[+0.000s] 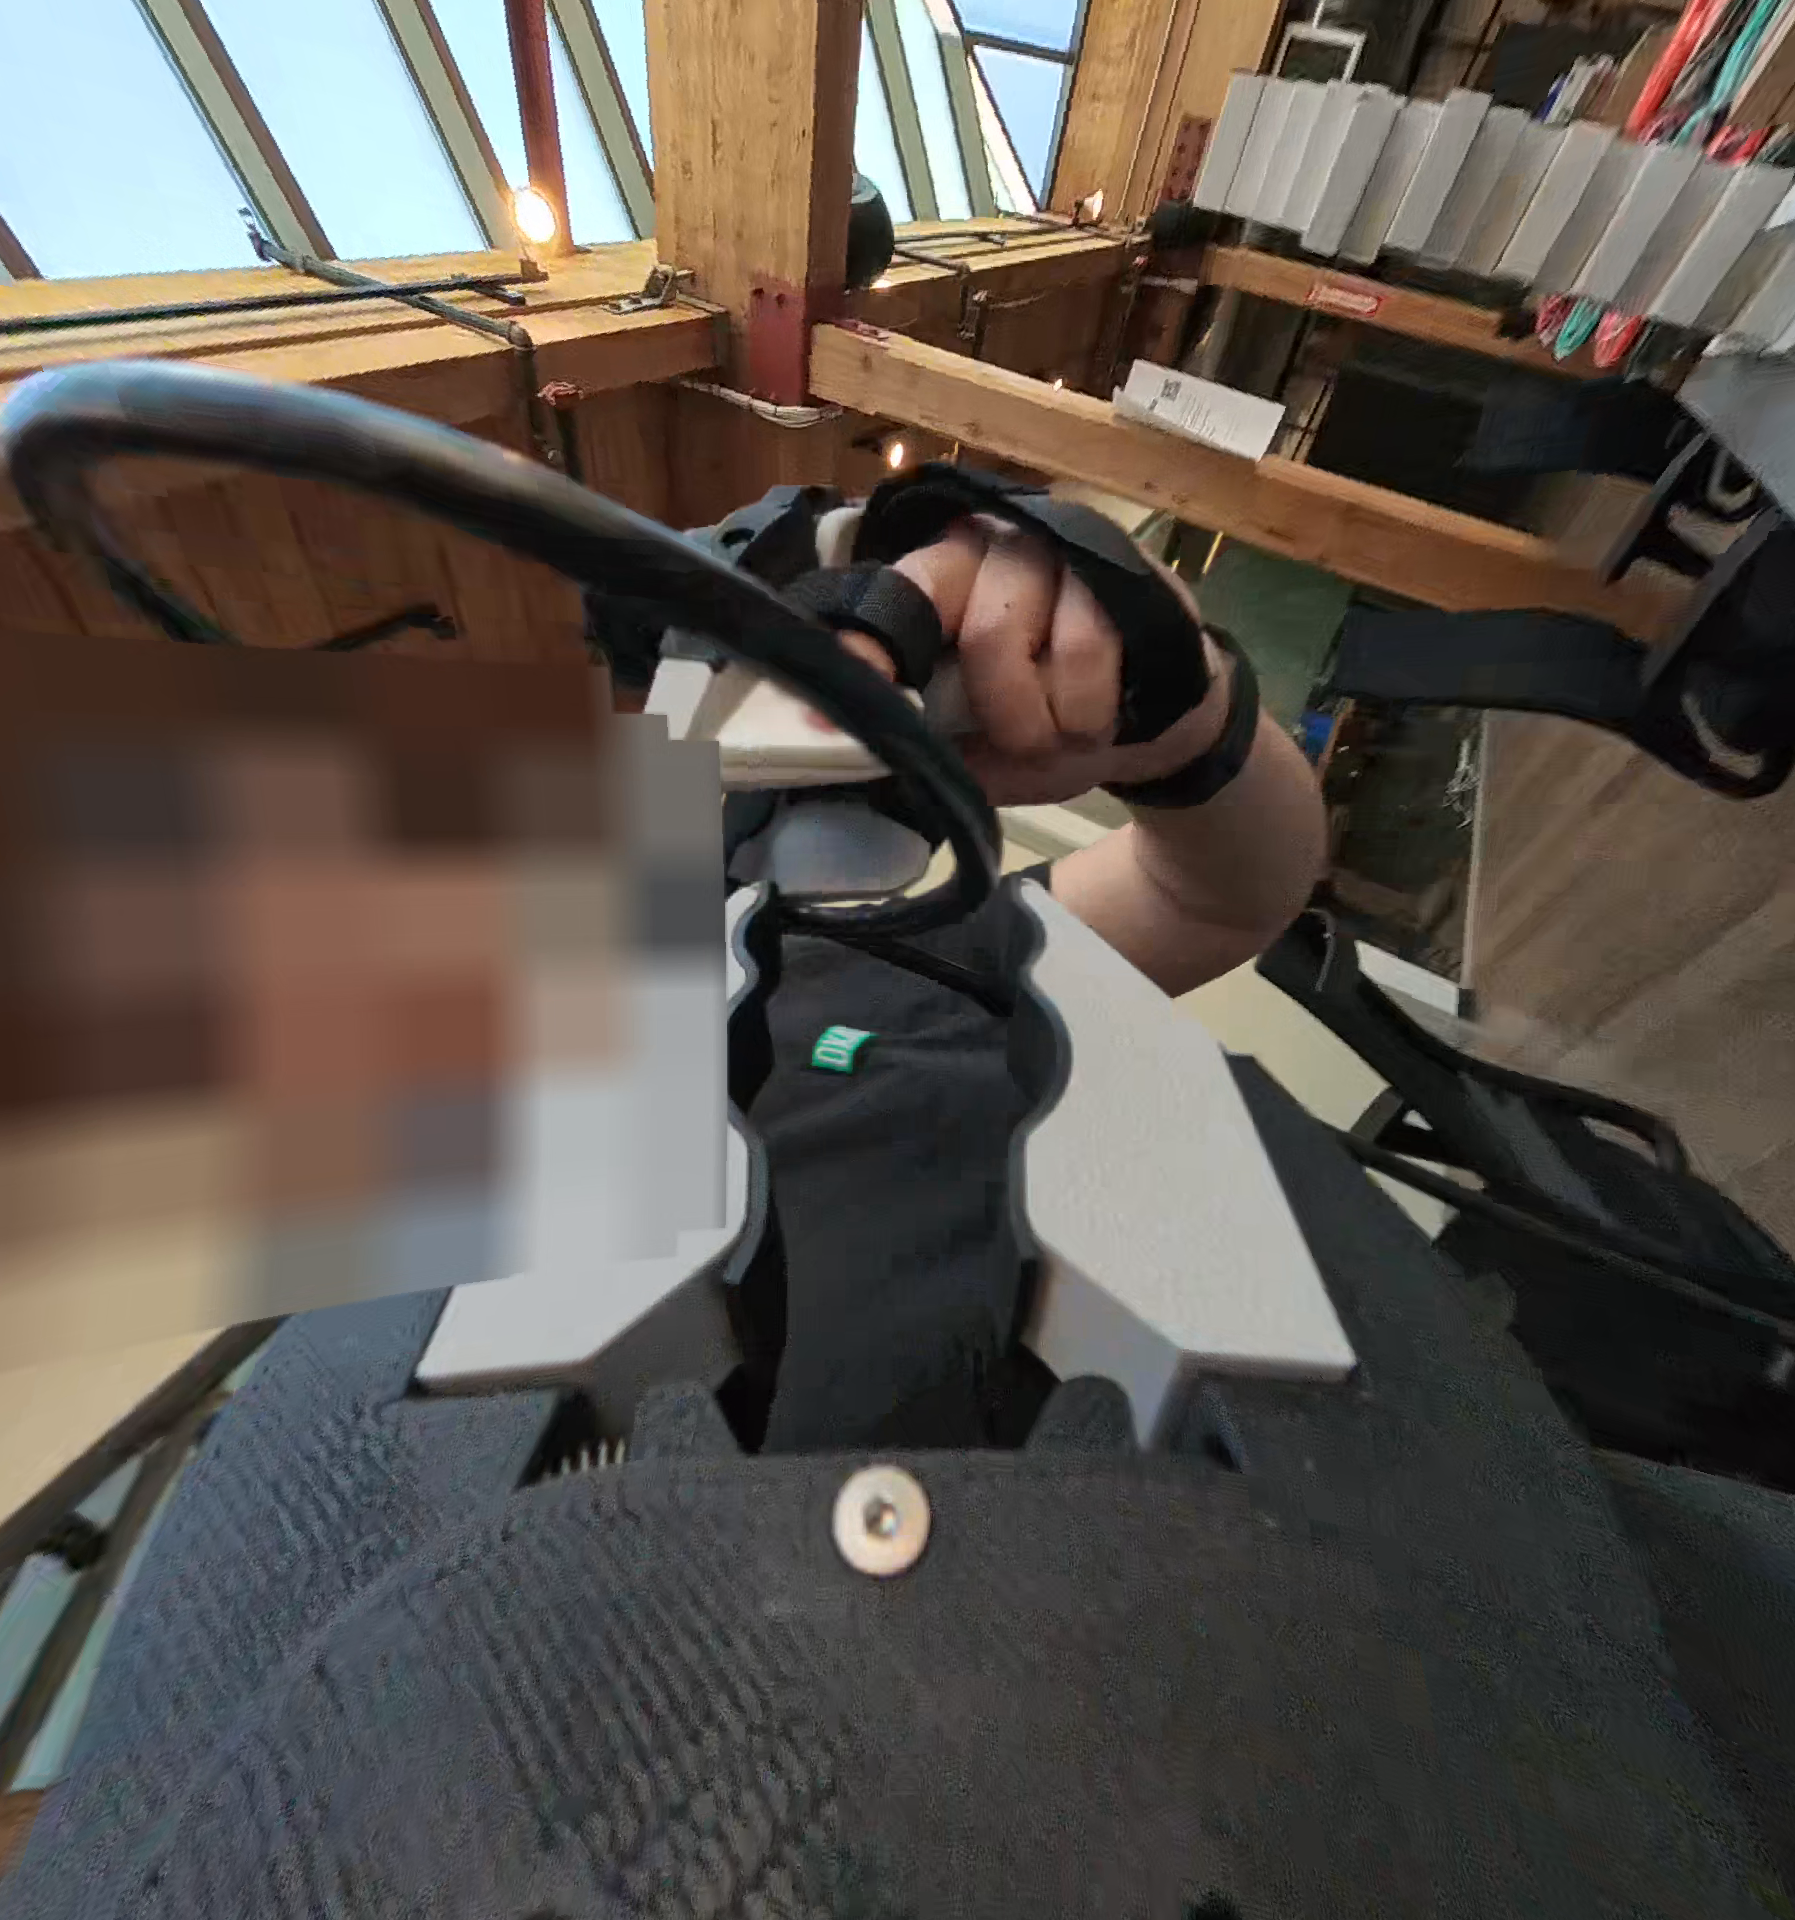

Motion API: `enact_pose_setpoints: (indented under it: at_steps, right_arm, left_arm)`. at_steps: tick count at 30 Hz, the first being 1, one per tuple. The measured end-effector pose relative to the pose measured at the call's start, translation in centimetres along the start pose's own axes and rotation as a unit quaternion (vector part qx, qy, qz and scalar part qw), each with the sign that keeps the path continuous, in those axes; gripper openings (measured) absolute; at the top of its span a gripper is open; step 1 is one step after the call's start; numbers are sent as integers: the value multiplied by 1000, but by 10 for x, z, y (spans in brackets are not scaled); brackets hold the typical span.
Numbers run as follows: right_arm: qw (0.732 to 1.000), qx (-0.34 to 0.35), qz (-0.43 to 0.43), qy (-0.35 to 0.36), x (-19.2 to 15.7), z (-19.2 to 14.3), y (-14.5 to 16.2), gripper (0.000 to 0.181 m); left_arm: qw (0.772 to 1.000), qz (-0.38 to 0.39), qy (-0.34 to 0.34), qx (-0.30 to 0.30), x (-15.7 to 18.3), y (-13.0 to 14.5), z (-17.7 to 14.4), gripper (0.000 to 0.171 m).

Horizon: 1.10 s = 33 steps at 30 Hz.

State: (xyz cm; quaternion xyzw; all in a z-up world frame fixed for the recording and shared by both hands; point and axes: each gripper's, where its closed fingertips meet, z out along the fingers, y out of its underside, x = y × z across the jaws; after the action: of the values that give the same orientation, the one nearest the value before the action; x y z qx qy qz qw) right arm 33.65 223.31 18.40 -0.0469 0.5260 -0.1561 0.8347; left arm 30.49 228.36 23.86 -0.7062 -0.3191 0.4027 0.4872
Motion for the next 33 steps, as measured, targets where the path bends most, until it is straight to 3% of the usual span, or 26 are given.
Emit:
enact_pose_setpoints:
  at_steps: [3, 5, 7, 9, 10, 11, 14, 16, 19, 22, 25, 28, 30, 33]
  right_arm:
    - [979, 27, -154, 133, 16, -27, -6, 50]
    - [916, 58, -327, 224, 13, -38, -15, 67]
    - [838, 88, -470, 262, -7, -30, -21, 81]
    - [774, 97, -555, 288, -21, -11, -28, 98]
    - [759, 95, -573, 295, -23, -2, -32, 98]
    - [763, 87, -570, 293, -22, 7, -36, 99]
    - [821, 71, -480, 302, -3, 28, -48, 98]
    - [835, 59, -438, 329, 13, 33, -51, 66]
    - [811, 65, -464, 352, 16, 34, -52, 24]
    - [829, 56, -446, 332, 6, 33, -48, 3]
    - [885, 25, -372, 279, -6, 42, -43, 1]
    - [924, 25, -291, 245, -22, 45, -50, 0]
    - [921, 23, -278, 273, -27, 40, -60, 0]
    - [886, 5, -302, 352, -36, 36, -75, 0]
  left_arm:
    - [991, -132, -18, 7, -20, 10, -7, 11]
    - [974, -221, -40, 12, -38, 16, -15, 11]
    - [950, -307, -47, 20, -53, 18, -22, 11]
    - [930, -363, -55, 17, -64, 21, -25, 12]
    - [924, -376, -65, 8, -69, 24, -26, 11]
    - [921, -382, -80, -3, -74, 27, -26, 11]
    - [909, -399, -117, -31, -86, 32, -25, 11]
    - [901, -409, -139, -47, -93, 35, -24, 11]
    - [900, -403, -147, -76, -96, 38, -25, 11]
    - [895, -423, -125, -68, -95, 32, -29, 11]
    - [887, -453, -85, -27, -95, 21, -34, 14]
    - [896, -441, -55, 17, -94, 14, -47, 29]
    - [899, -430, -44, 64, -83, 5, -60, 41]
    - [917, -370, -123, 86, -73, 14, -67, 53]
